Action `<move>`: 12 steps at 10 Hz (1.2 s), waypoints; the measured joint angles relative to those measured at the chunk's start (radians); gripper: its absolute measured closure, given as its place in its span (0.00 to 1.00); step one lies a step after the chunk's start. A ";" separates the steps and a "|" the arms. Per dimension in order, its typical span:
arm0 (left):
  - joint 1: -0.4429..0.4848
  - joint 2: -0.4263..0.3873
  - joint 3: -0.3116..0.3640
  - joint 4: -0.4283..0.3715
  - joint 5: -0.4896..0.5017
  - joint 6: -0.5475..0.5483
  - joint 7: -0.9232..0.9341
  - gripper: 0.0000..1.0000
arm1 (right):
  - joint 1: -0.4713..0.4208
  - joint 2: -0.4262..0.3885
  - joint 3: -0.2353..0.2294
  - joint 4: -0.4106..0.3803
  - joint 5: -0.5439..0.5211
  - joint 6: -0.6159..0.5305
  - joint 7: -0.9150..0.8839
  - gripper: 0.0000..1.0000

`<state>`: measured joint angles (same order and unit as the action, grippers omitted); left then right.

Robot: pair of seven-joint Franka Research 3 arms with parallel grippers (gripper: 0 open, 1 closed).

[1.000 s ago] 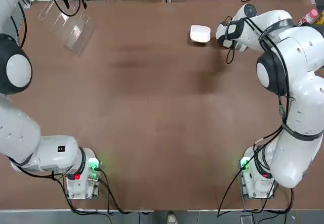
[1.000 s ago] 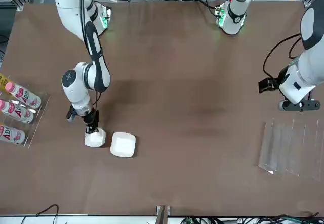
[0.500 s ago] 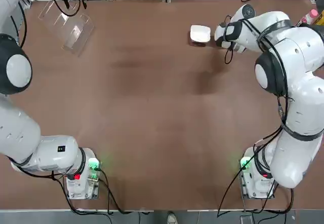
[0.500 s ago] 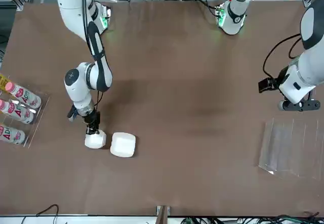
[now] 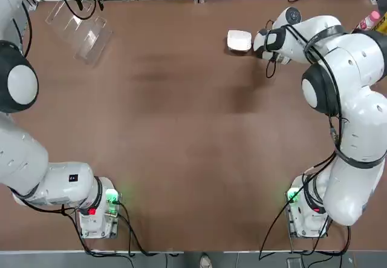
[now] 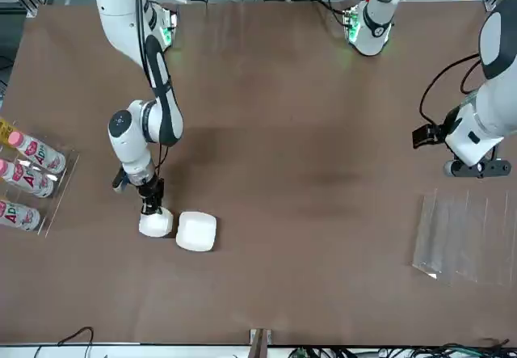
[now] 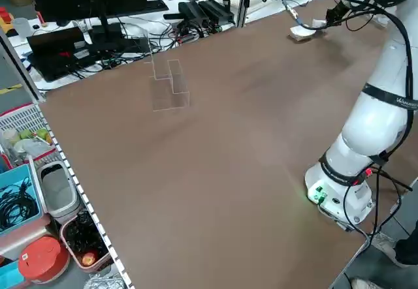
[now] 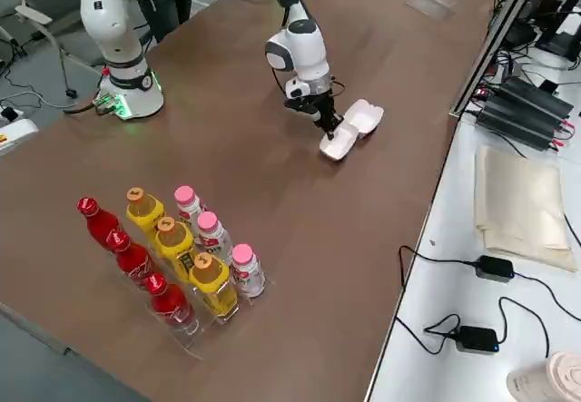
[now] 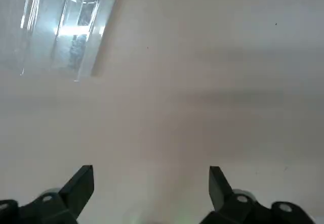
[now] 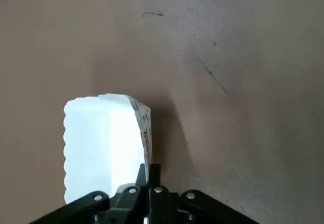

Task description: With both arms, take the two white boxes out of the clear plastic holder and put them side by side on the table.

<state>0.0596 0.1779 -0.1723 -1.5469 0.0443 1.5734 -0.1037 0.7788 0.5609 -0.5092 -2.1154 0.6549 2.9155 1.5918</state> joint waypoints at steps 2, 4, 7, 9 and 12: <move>0.000 0.000 0.000 0.000 0.000 0.001 0.000 0.00 | 0.000 0.000 0.000 0.000 0.001 0.000 0.000 0.96; 0.000 0.000 0.000 0.006 0.000 0.004 0.000 0.00 | 0.000 0.000 0.000 0.000 0.001 0.000 0.001 0.93; 0.000 0.000 0.000 0.011 0.000 0.004 0.001 0.00 | 0.000 0.000 0.000 0.001 0.002 0.000 0.003 0.89; 0.000 0.000 0.000 0.012 0.000 0.005 0.001 0.00 | 0.000 0.000 -0.001 0.004 0.003 0.001 0.004 0.81; 0.000 0.000 0.000 0.016 0.000 0.005 0.001 0.00 | 0.001 -0.032 -0.006 0.027 0.003 -0.004 -0.020 0.67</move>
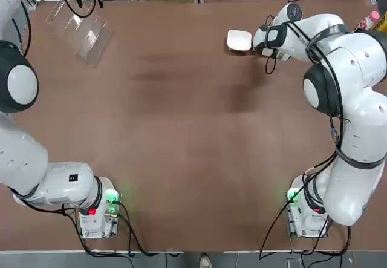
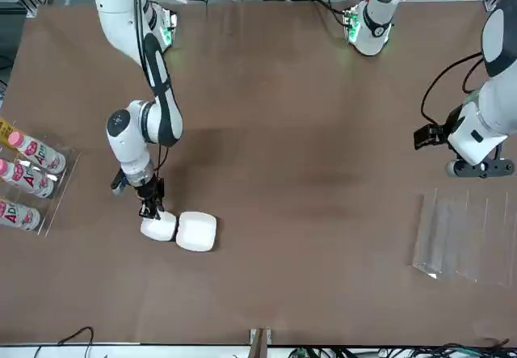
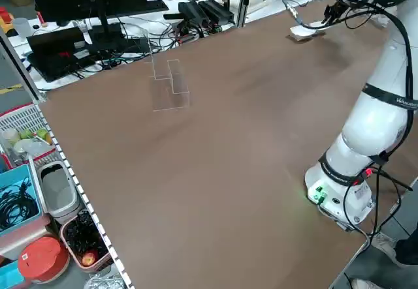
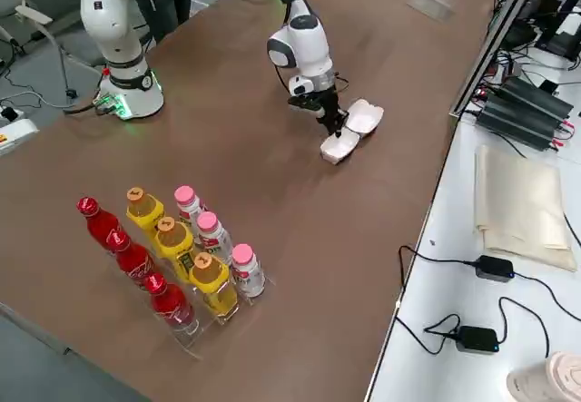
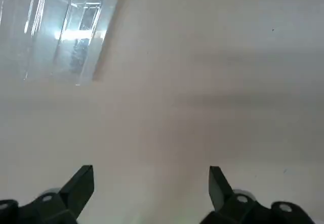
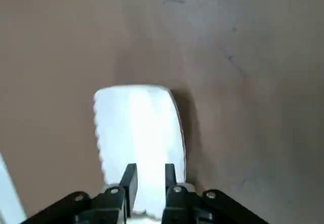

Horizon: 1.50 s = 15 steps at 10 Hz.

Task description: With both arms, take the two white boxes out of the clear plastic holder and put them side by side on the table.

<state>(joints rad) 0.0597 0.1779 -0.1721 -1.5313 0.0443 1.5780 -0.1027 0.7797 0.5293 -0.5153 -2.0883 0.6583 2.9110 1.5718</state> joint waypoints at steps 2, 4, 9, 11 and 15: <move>0.000 0.000 0.000 0.012 0.000 0.000 0.000 0.00 | 0.000 -0.065 -0.018 0.009 0.000 -0.098 -0.057 0.58; 0.028 -0.006 0.000 0.018 0.000 -0.001 0.001 0.00 | -0.002 -0.119 -0.050 0.035 -0.002 -0.198 -0.141 0.42; 0.064 -0.056 -0.004 0.025 0.000 -0.014 0.021 0.00 | 0.005 -0.155 -0.061 0.151 -0.010 -0.363 -0.358 0.15; 0.065 -0.075 -0.003 0.031 0.000 -0.039 0.028 0.00 | -0.010 -0.179 -0.065 0.238 -0.089 -0.547 -0.477 0.14; 0.064 -0.109 0.001 0.089 -0.005 -0.152 0.029 0.00 | -0.117 -0.186 -0.049 0.304 -0.154 -0.728 -0.808 0.12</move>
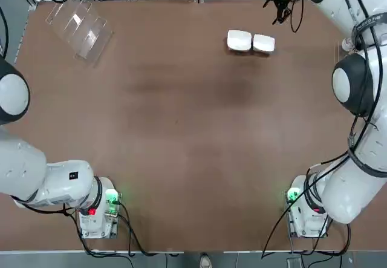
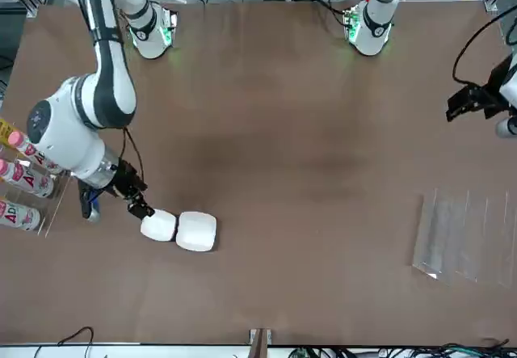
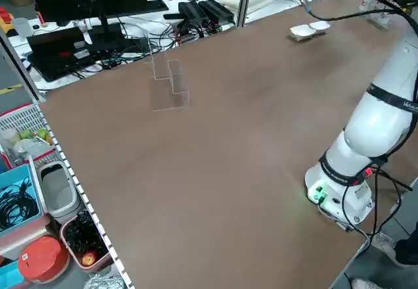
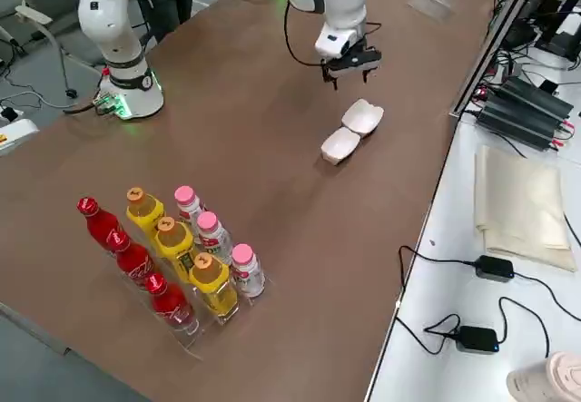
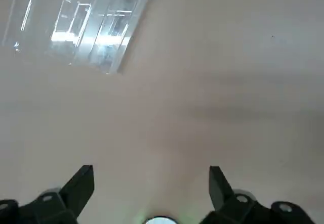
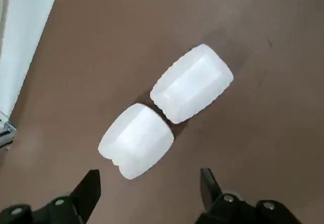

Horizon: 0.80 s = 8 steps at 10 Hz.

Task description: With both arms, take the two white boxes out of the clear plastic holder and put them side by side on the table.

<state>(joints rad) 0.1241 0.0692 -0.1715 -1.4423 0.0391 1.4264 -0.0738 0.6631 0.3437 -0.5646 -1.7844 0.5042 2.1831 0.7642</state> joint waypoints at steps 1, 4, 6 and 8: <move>0.000 -0.003 0.005 0.000 -0.009 -0.009 0.000 0.00 | -0.078 -0.005 0.075 0.009 -0.061 -0.011 -0.027 0.12; -0.026 -0.011 0.076 0.000 -0.057 -0.013 0.006 0.00 | -0.452 -0.062 0.458 0.033 -0.295 -0.027 -0.102 0.12; -0.093 -0.033 0.138 0.002 -0.063 -0.013 0.009 0.00 | -0.615 -0.092 0.573 0.041 -0.329 -0.050 -0.333 0.12; -0.102 -0.048 0.139 0.002 -0.063 -0.014 0.009 0.00 | -0.687 -0.099 0.584 0.121 -0.376 -0.178 -0.465 0.12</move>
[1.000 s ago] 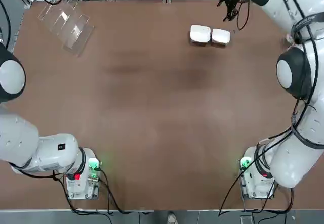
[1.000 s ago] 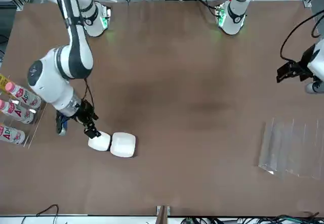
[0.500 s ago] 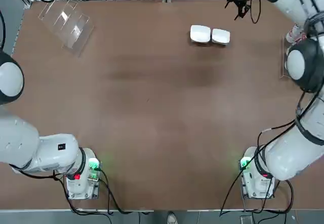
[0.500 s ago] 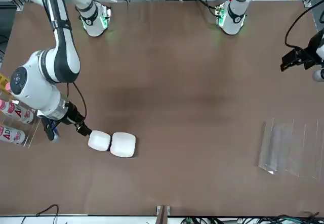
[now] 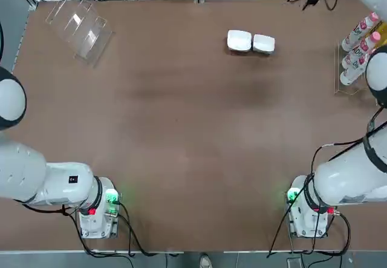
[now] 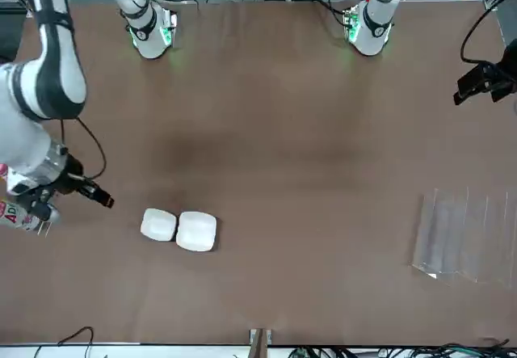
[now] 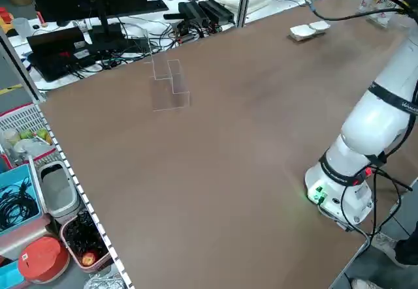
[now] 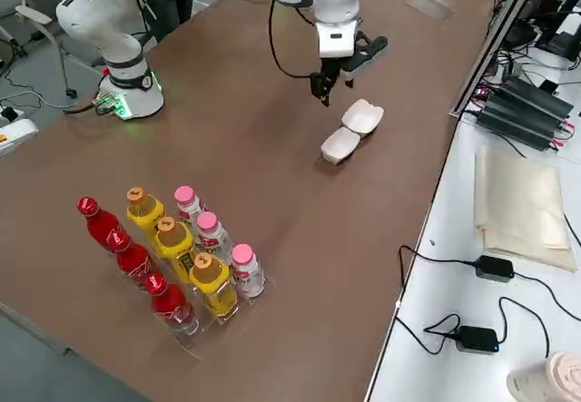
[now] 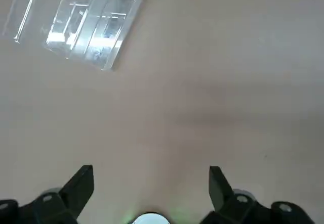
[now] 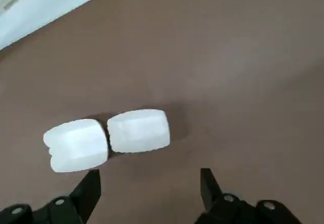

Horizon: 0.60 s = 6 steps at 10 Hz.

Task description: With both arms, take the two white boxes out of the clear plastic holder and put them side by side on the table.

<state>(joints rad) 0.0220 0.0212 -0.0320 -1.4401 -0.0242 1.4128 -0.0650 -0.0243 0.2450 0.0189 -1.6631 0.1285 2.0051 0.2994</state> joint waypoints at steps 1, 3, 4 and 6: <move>0.000 0.000 -0.001 0.000 0.000 0.000 0.000 0.00 | -0.011 -0.003 0.001 0.066 -0.038 -0.081 -0.028 0.12; -0.002 0.000 -0.002 0.002 0.000 0.000 0.000 0.00 | -0.020 -0.007 0.001 0.173 -0.082 -0.201 -0.096 0.12; -0.002 0.000 -0.002 0.004 0.000 0.000 0.000 0.00 | -0.026 -0.007 0.000 0.215 -0.091 -0.253 -0.119 0.12; -0.001 0.000 -0.001 0.006 0.000 0.000 0.000 0.00 | -0.038 -0.009 -0.013 0.296 -0.093 -0.356 -0.139 0.12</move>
<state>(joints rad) 0.0213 0.0210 -0.0328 -1.4340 -0.0242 1.4128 -0.0650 -0.0622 0.2362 0.0062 -1.3670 0.0356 1.6492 0.1602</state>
